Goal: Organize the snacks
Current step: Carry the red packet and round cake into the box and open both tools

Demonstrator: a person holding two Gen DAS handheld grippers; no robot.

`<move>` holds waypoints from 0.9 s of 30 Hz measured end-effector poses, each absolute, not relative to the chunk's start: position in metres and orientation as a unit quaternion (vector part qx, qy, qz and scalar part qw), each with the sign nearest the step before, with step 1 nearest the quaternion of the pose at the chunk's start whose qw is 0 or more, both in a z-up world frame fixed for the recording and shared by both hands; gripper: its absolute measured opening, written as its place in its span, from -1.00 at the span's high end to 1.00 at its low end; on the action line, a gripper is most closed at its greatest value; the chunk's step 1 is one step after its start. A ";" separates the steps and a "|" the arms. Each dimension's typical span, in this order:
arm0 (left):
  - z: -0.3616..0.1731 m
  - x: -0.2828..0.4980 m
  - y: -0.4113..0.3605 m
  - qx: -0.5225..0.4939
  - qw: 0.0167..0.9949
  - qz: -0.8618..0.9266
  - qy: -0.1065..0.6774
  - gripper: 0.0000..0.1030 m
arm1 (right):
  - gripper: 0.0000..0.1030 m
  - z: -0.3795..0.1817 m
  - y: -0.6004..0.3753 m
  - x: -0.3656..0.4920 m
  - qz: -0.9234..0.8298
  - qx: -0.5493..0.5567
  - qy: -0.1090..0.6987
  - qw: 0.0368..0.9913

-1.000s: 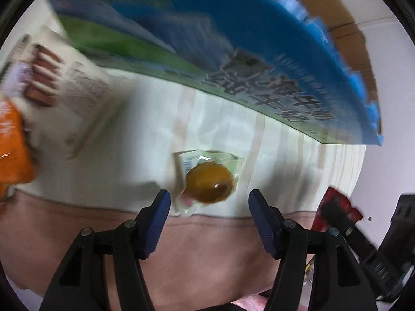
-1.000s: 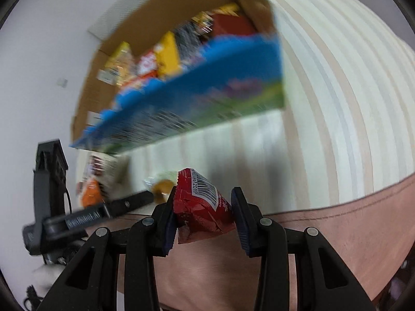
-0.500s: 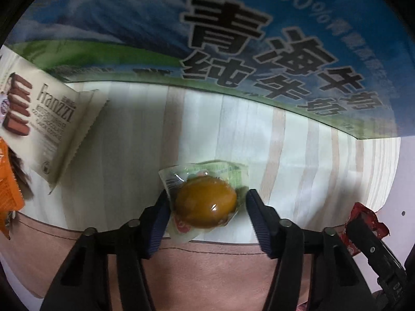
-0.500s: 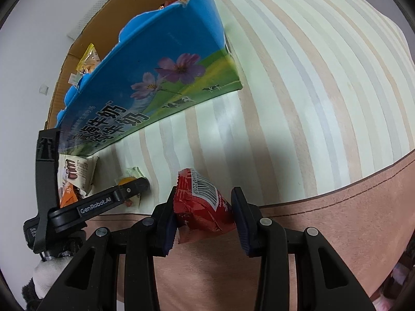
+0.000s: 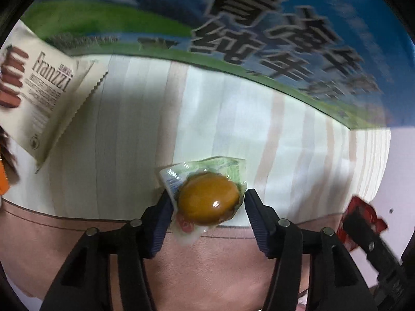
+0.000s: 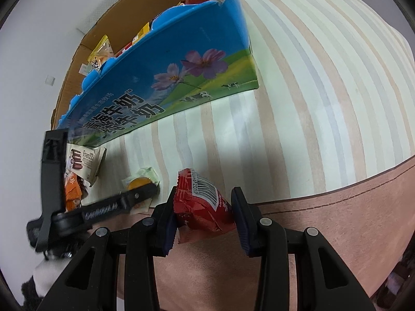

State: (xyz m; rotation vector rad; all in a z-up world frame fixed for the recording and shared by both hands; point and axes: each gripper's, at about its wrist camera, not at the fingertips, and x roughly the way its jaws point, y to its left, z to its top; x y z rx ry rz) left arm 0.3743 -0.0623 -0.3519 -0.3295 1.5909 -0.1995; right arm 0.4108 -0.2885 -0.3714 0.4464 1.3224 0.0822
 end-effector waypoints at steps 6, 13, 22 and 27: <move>-0.338 0.377 -0.062 -0.133 0.701 -0.079 0.696 0.03 | 0.19 -0.367 -0.285 0.408 0.039 0.201 0.606 0.768; -0.310 0.356 -0.059 -0.103 0.724 -0.097 0.675 0.05 | 0.19 -0.362 -0.285 0.397 0.042 0.200 0.601 0.772; -0.204 0.327 -0.068 -0.099 0.781 -0.149 0.598 0.05 | 0.19 -0.314 -0.293 0.395 0.070 0.217 0.565 0.793; -0.126 0.366 -0.070 -0.110 0.817 -0.182 0.535 0.04 | 0.20 -0.257 -0.298 0.416 0.100 0.223 0.521 0.818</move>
